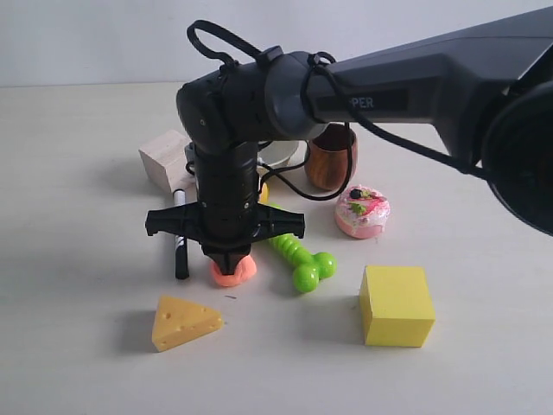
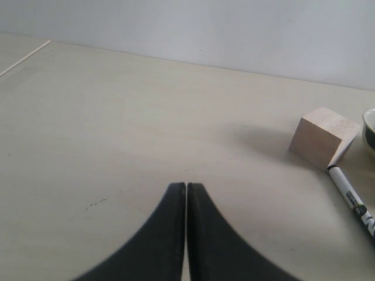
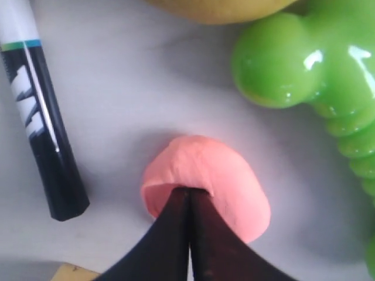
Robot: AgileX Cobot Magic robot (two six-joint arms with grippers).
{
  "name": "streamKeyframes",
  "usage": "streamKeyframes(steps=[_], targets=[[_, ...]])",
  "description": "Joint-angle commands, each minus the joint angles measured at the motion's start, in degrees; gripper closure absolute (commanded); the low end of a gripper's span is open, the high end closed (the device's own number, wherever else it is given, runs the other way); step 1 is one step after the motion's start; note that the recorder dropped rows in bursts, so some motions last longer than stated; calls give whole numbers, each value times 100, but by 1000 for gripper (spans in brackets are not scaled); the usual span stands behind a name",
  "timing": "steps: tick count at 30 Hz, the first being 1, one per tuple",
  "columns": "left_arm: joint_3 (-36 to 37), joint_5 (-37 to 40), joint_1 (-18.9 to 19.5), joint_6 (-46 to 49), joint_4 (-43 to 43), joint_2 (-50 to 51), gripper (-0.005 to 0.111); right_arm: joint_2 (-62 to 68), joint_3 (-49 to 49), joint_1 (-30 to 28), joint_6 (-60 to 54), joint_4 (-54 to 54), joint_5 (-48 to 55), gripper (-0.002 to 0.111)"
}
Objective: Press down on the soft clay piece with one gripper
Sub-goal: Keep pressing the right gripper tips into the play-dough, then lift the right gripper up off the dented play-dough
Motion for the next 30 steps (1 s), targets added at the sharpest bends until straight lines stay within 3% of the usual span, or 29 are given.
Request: streamKeyframes(steps=[1,13,20,30], targets=[[19,-22,0,16,-18,-36,103,103,38,6,33,10,-38,108],[19,-22,0,16,-18,-36,103,157,38,6,33,63,86,108],[19,-22,0,16,-18,-36,103,-271,38,6,10,-222,-229,93],[19,-22,0,16,-18,-36,103,-370,38,6,48,-415,-224,92]])
